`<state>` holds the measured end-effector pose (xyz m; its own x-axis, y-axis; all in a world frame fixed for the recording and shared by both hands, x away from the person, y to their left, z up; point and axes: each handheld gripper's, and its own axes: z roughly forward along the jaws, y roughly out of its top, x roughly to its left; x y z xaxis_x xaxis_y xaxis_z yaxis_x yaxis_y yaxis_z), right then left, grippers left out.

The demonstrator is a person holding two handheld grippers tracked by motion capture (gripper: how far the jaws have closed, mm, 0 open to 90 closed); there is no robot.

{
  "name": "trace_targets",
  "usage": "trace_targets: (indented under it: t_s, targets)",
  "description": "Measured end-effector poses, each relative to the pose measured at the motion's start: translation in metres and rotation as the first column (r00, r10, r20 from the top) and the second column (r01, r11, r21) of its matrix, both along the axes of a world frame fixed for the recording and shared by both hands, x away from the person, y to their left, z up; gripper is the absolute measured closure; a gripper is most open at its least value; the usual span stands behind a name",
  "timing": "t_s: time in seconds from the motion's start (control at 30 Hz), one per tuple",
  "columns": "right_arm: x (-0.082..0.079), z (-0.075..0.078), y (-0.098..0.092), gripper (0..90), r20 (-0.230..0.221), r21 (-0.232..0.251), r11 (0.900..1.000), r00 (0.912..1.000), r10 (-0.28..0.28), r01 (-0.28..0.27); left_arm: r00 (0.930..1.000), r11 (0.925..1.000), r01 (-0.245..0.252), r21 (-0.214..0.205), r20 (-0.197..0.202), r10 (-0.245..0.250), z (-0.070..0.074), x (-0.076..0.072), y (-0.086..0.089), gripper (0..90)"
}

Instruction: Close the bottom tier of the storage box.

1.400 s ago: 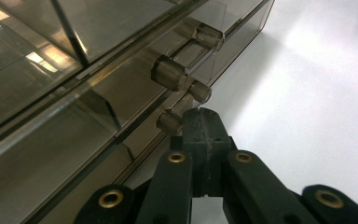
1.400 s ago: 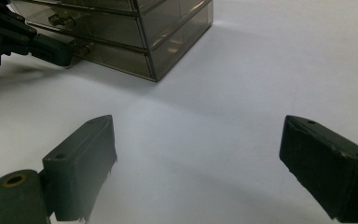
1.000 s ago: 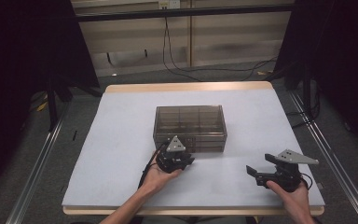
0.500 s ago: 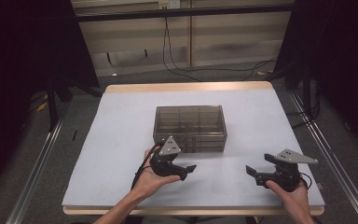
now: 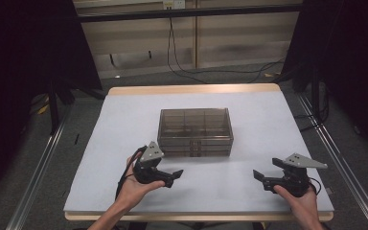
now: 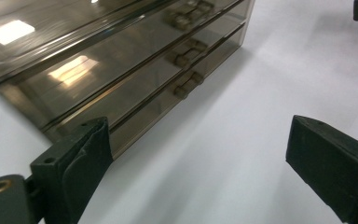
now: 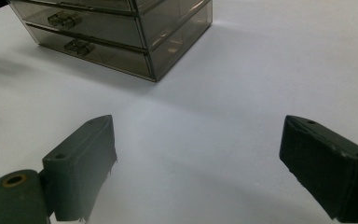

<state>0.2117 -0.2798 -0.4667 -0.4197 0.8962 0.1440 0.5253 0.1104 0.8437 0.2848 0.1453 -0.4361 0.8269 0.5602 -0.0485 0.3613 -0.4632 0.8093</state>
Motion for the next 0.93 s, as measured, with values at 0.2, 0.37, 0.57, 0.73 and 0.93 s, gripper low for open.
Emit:
trace_targets:
  t_s: [0.2,0.37,0.57,0.73,0.93]
  targets:
    - [-0.001,0.000,0.001,10.0,-0.002,0.003,1.0000,1.0000,-0.003,0.003,0.9983,0.9979,-0.058,-0.027,0.003,0.058,0.000,-0.006,0.025,5.3]
    - [-0.003,0.000,-0.001,10.1,-0.002,0.003,1.0000,1.0000,-0.008,0.008,0.9949,0.9948,-0.100,-0.019,0.012,0.100,-0.001,-0.011,0.041,5.8]
    - [-0.003,0.000,-0.002,10.0,-0.004,-0.005,0.9999,0.9999,-0.016,0.016,0.9968,0.9961,-0.079,0.040,-0.008,0.080,-0.007,-0.020,0.052,5.4]
    - [-0.003,0.000,-0.002,10.1,-0.004,-0.005,0.9999,0.9999,-0.016,0.016,0.9884,0.9883,-0.152,-0.015,-0.010,0.151,-0.018,-0.027,0.072,3.1]
    - [-0.002,0.000,-0.001,10.1,-0.005,-0.006,0.9999,0.9999,-0.016,0.016,0.9849,0.9838,-0.172,-0.051,0.010,0.173,-0.014,-0.027,0.084,3.2]
